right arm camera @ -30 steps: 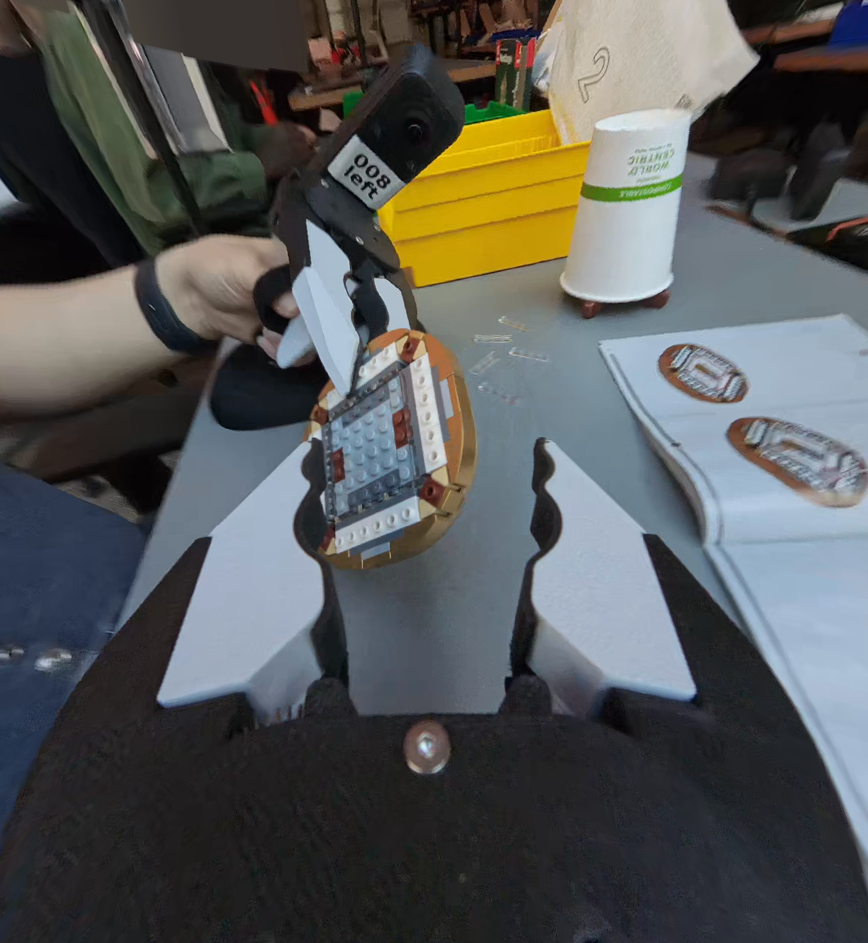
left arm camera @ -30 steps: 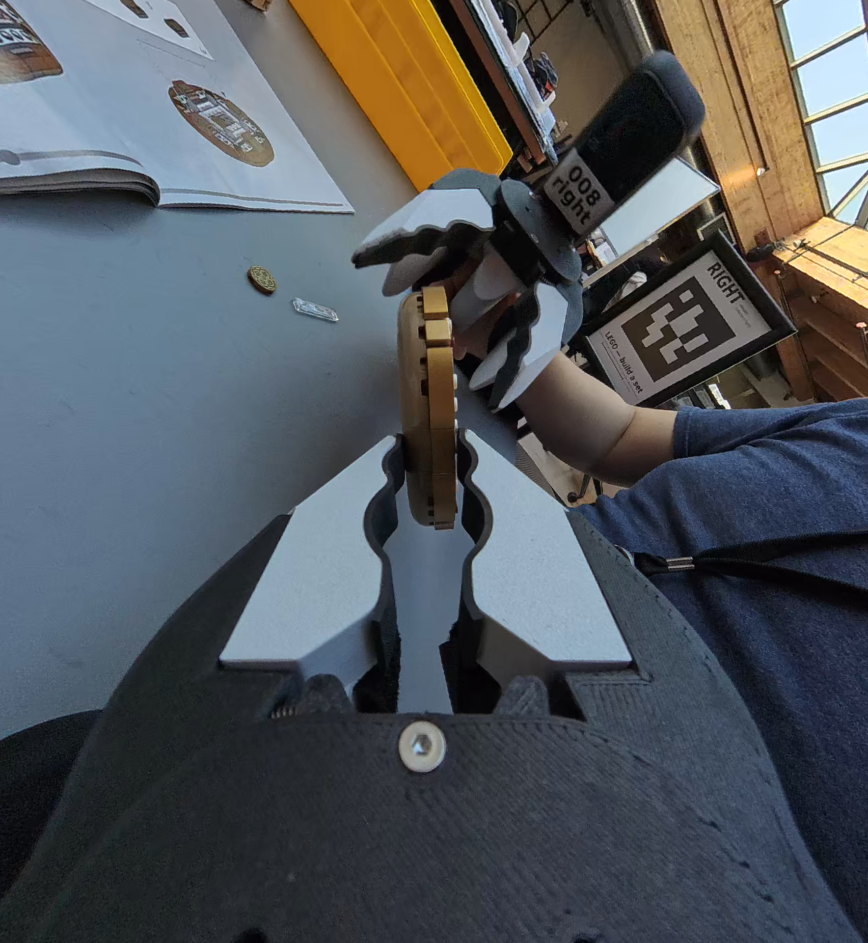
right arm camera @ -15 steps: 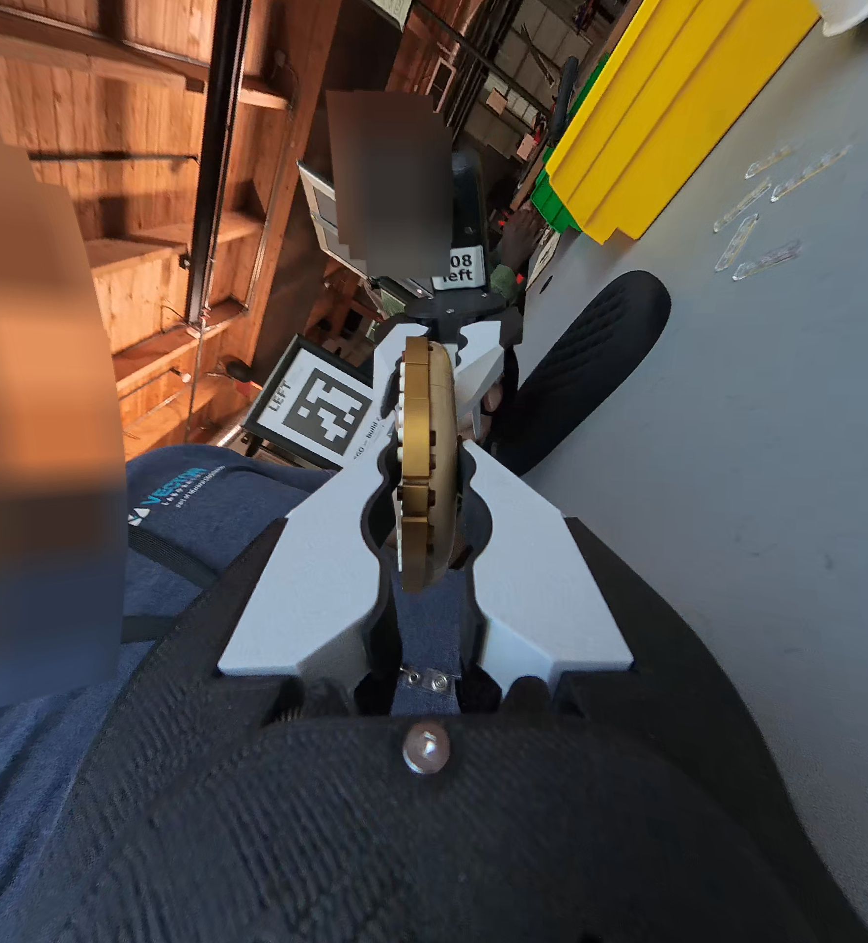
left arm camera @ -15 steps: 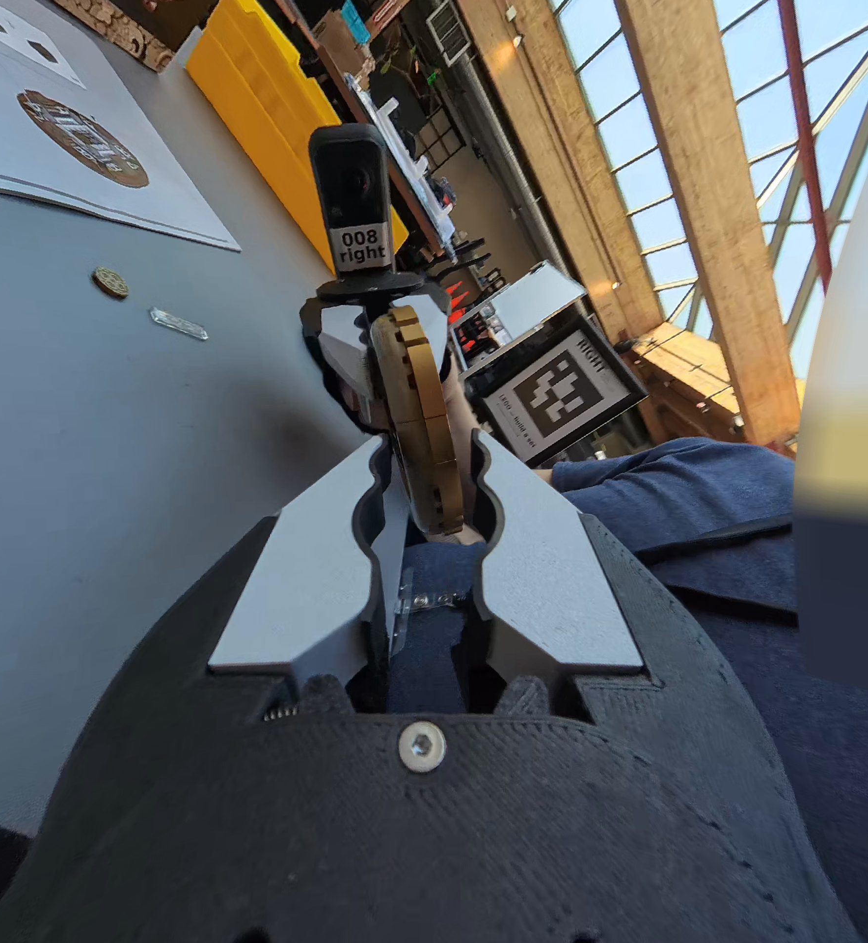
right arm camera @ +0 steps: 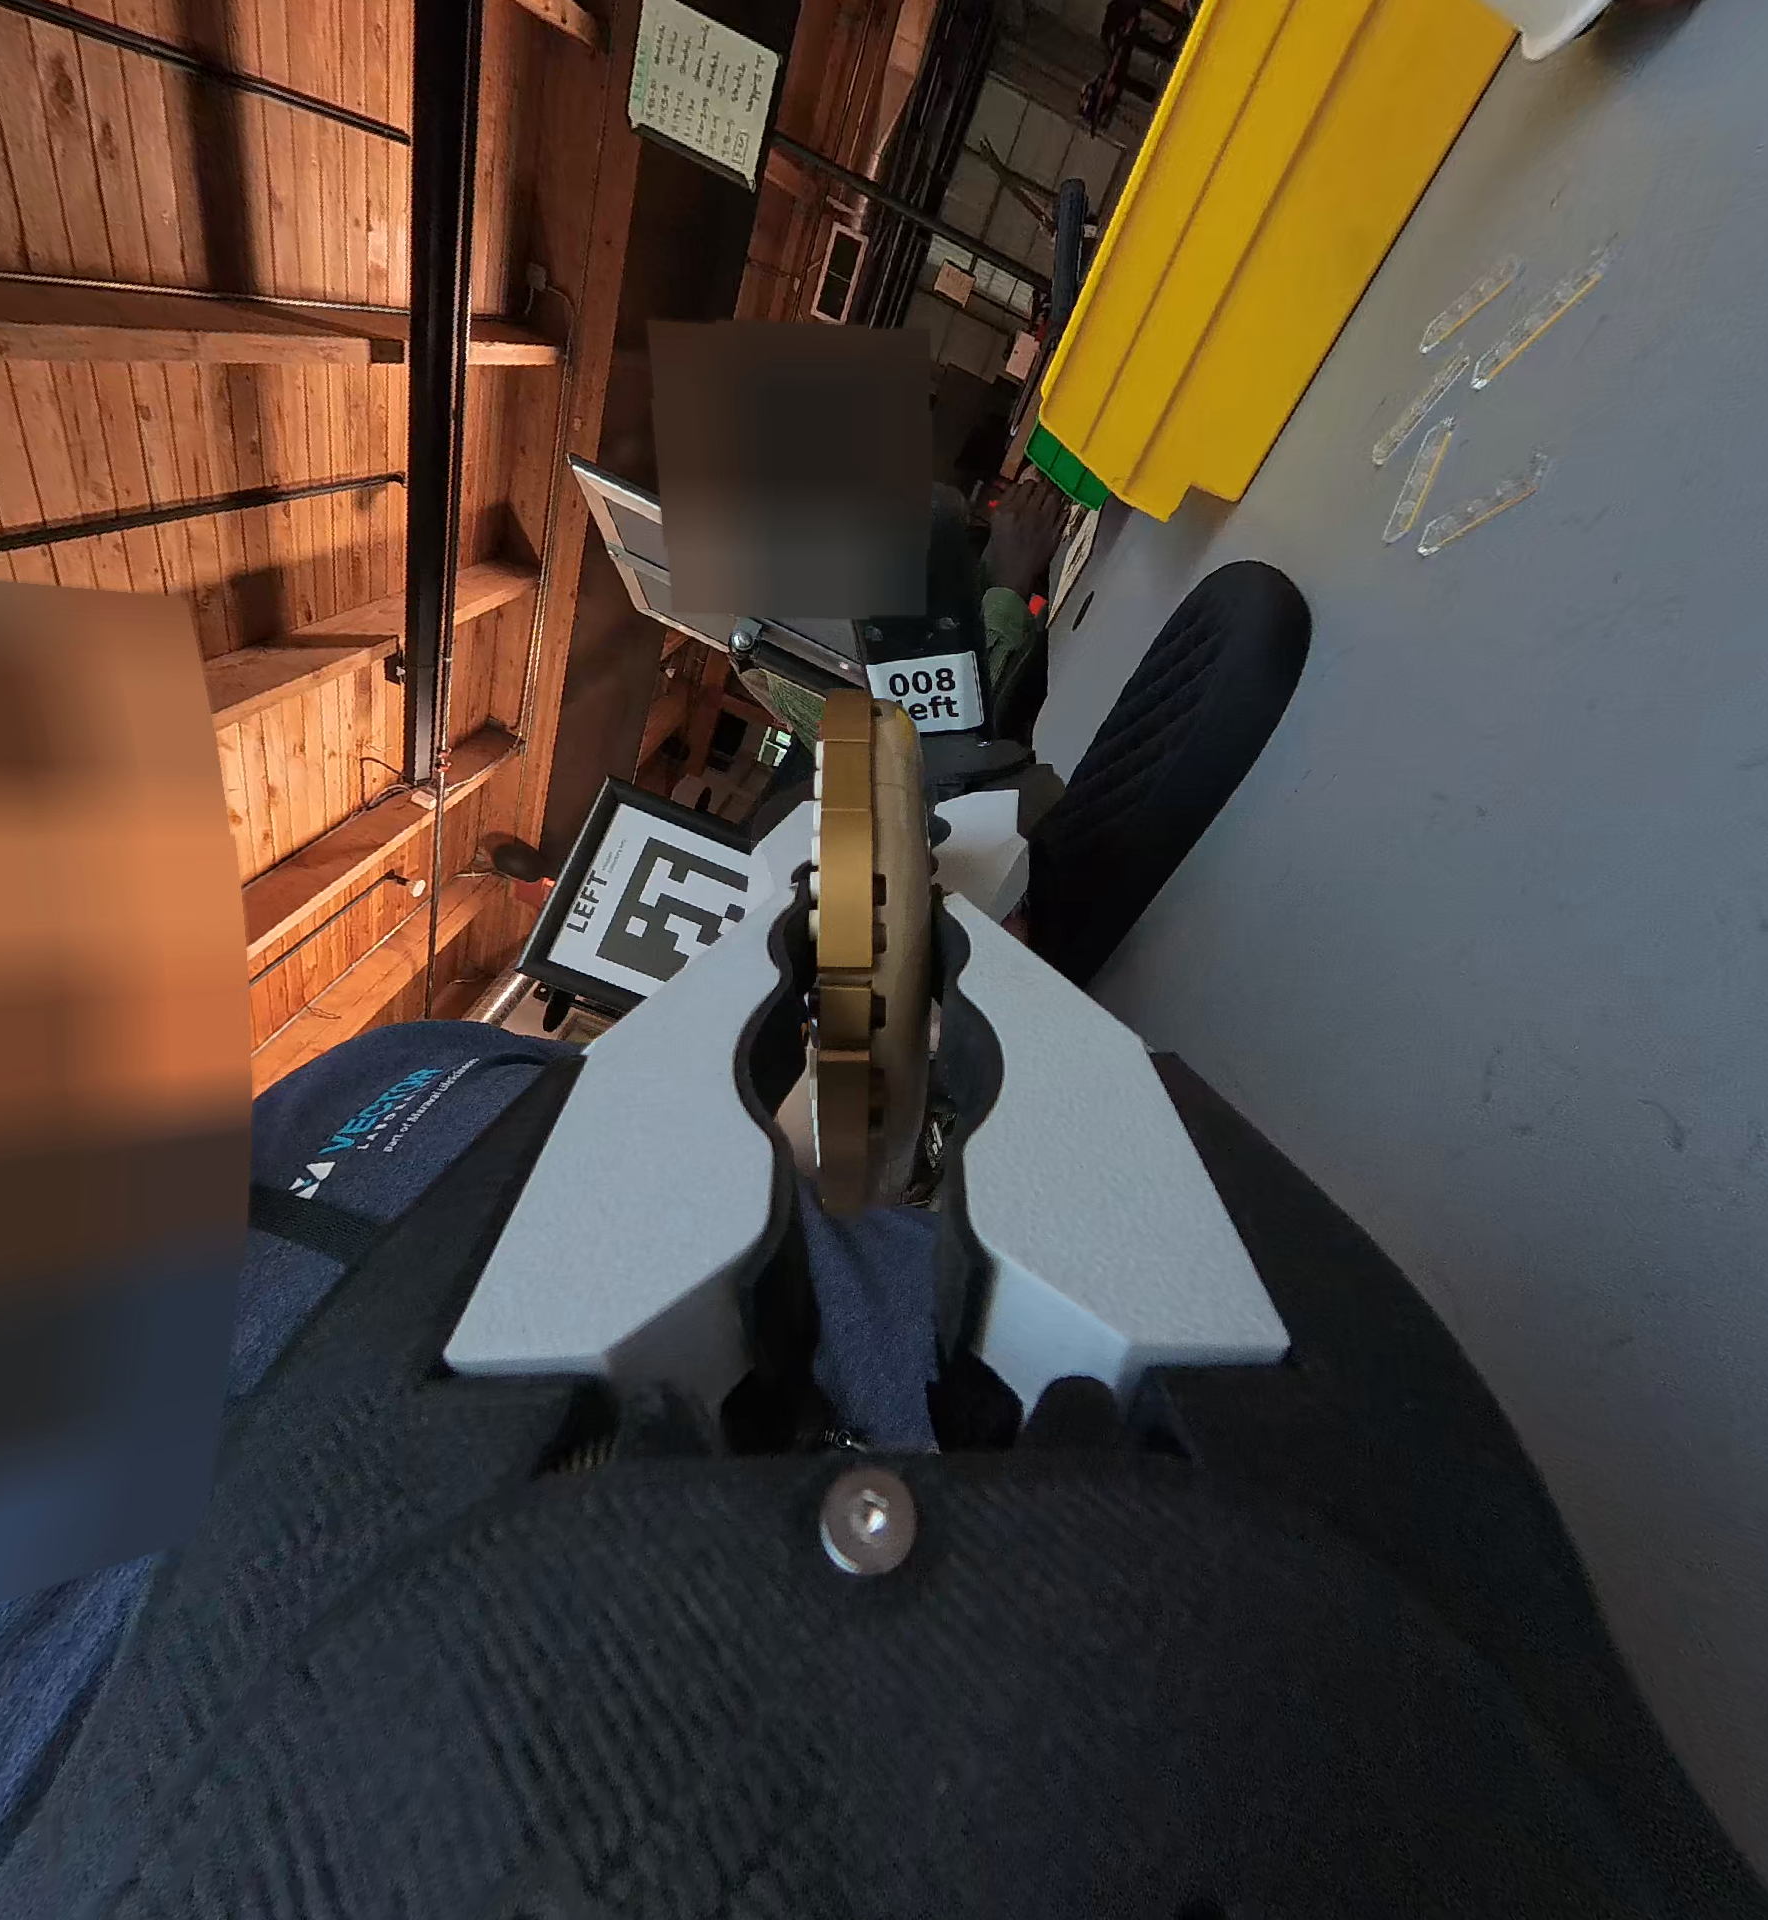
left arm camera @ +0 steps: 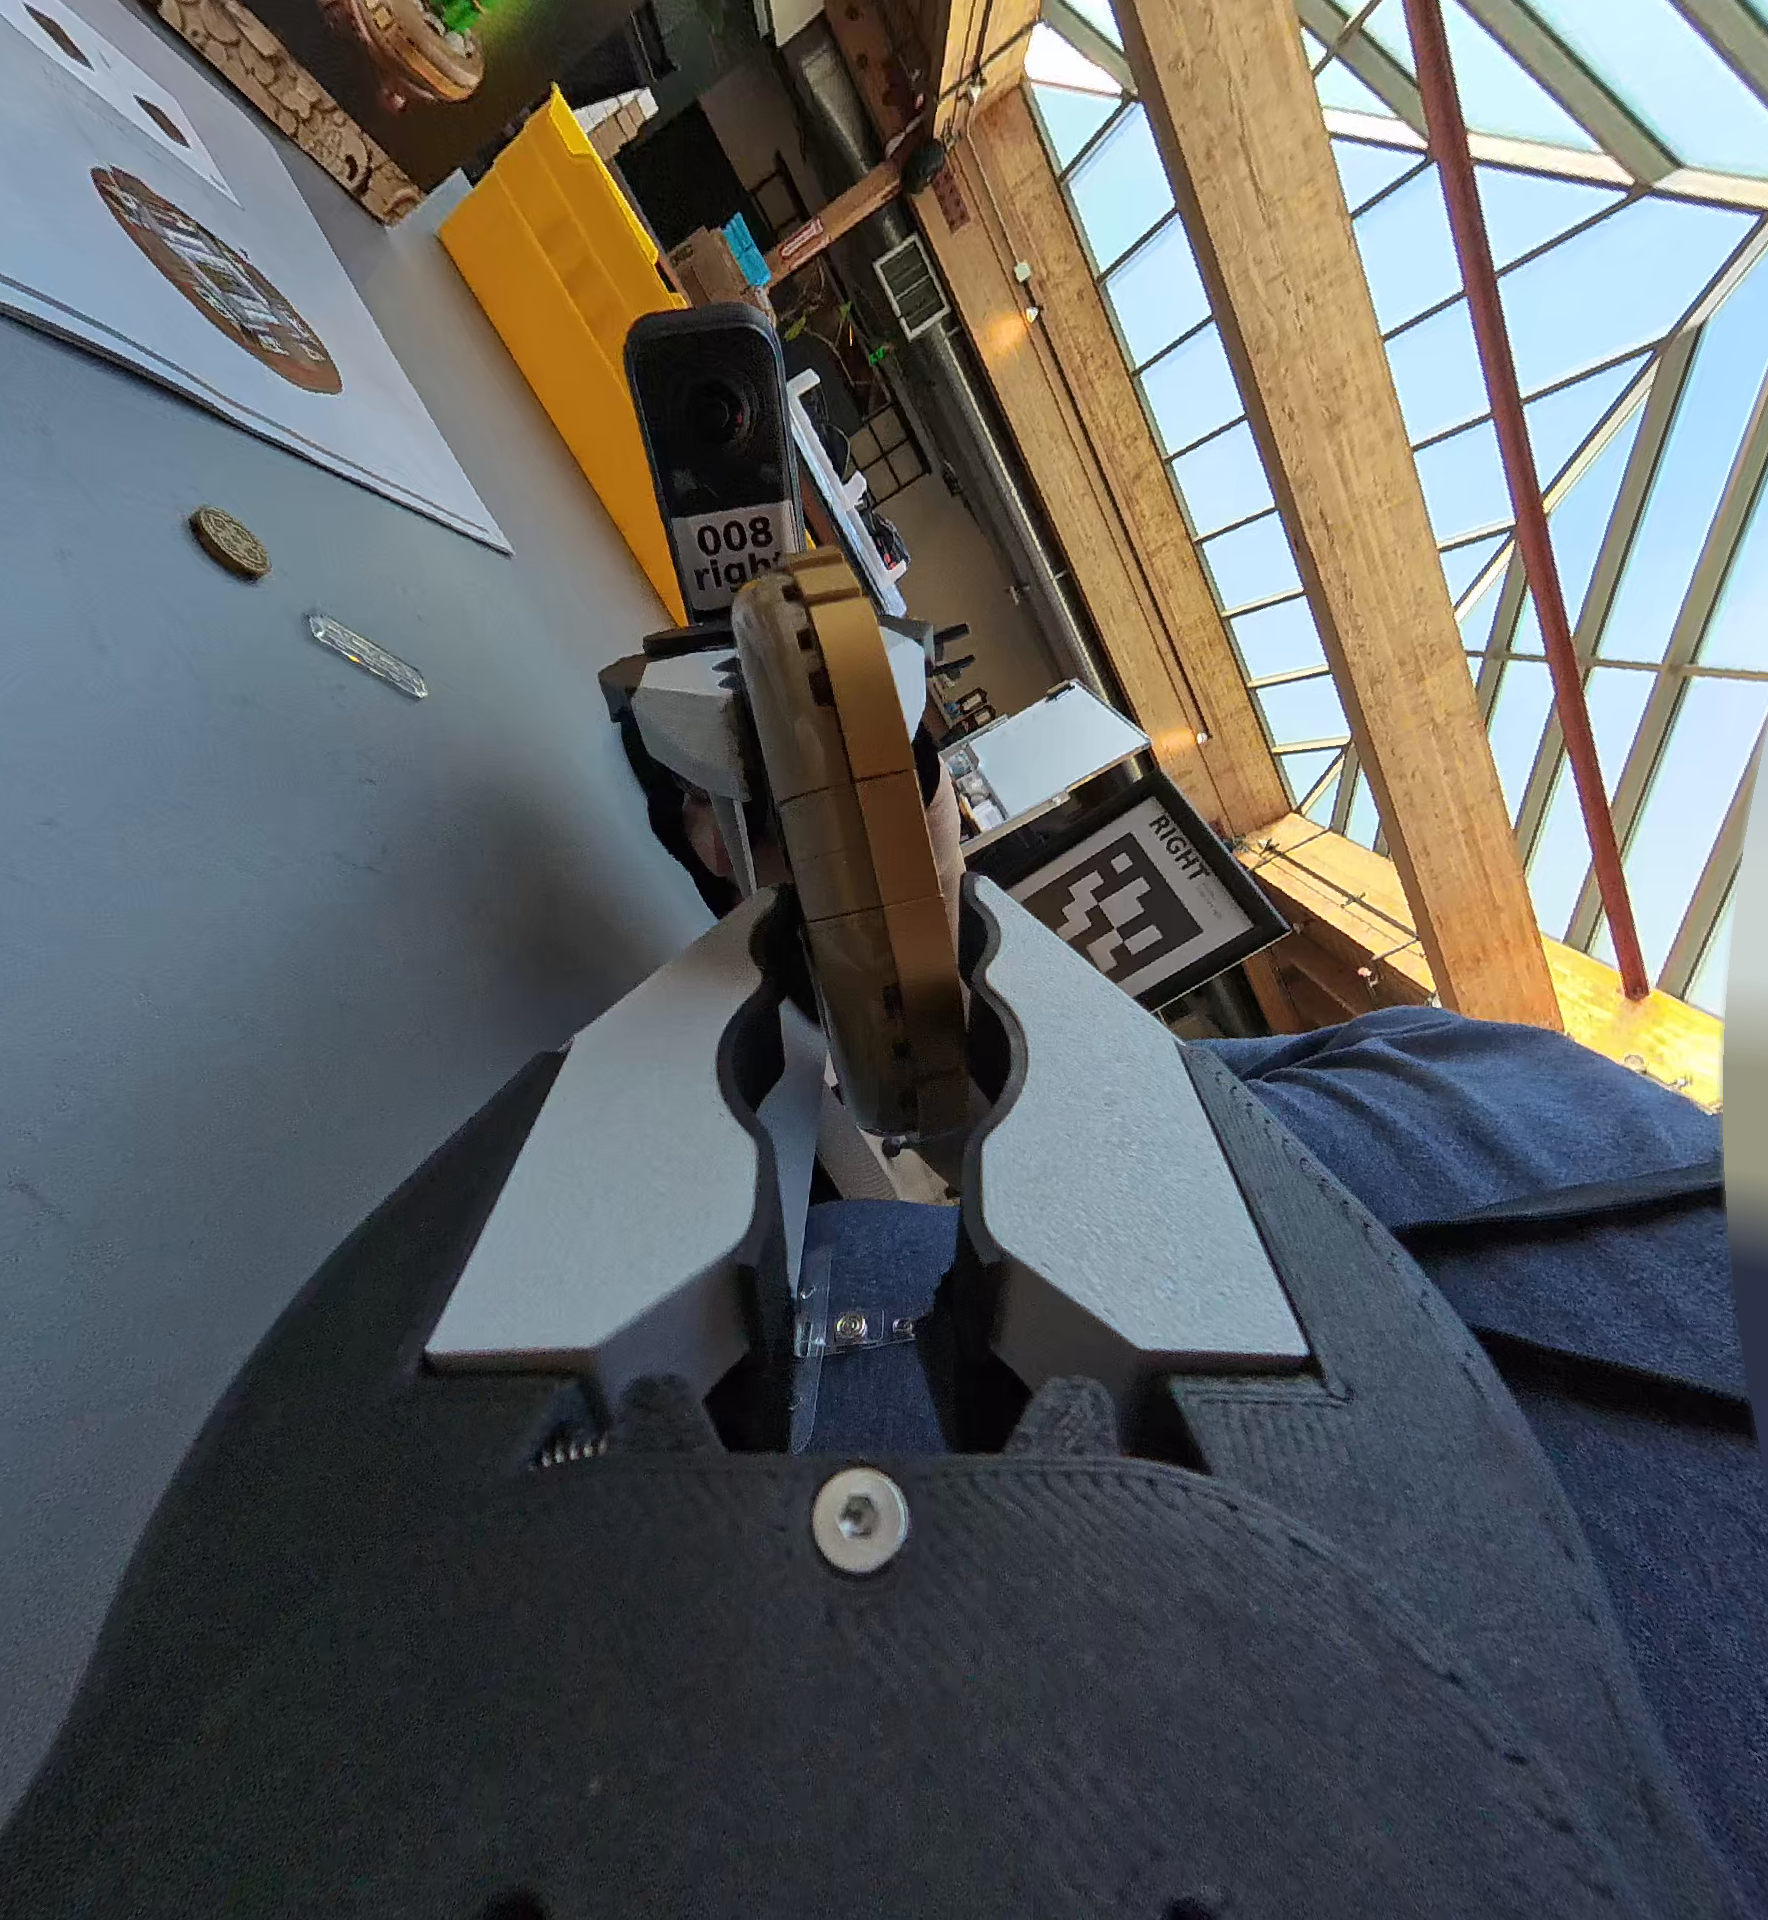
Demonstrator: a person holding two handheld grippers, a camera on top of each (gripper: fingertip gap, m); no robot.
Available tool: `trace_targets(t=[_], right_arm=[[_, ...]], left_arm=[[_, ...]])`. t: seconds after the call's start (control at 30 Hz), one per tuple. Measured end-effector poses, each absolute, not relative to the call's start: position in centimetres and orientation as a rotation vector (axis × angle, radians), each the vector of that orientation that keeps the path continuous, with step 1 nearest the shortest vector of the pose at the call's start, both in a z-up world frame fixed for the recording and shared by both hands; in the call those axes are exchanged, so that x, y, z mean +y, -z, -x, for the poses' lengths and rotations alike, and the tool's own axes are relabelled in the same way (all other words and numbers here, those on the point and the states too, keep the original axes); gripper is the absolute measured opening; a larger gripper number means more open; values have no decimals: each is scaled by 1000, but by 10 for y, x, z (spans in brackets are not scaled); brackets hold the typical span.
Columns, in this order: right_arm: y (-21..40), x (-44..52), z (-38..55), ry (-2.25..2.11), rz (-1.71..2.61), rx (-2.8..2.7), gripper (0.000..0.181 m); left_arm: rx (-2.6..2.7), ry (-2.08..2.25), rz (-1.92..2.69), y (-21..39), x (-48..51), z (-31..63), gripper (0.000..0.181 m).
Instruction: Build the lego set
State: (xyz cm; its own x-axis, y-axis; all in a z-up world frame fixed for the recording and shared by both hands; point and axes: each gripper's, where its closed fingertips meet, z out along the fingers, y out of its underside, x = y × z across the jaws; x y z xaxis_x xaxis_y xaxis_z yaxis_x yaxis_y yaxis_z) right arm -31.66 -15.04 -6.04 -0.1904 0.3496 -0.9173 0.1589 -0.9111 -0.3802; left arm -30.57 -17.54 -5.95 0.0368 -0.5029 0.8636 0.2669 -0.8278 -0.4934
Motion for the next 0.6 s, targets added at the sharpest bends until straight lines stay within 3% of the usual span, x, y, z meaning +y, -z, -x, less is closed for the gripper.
trace_targets(t=[0.03, 0.27, 0.43, 0.6], right_arm=[[60, -150, 316, -2242, 1914, -612, 19], [59, -148, 321, -2133, 1909, -699, 20], [44, -127, 316, -2076, 1803, -628, 37], [41, -92, 281, -1712, 1735, -643, 37]], left_arm=[[217, 1849, 1774, 60, -174, 307, 27], [165, 1795, 1813, 69, -171, 310, 18], [104, 1814, 1816, 70, -169, 316, 18], [66, 1806, 1790, 62, -168, 331, 18]])
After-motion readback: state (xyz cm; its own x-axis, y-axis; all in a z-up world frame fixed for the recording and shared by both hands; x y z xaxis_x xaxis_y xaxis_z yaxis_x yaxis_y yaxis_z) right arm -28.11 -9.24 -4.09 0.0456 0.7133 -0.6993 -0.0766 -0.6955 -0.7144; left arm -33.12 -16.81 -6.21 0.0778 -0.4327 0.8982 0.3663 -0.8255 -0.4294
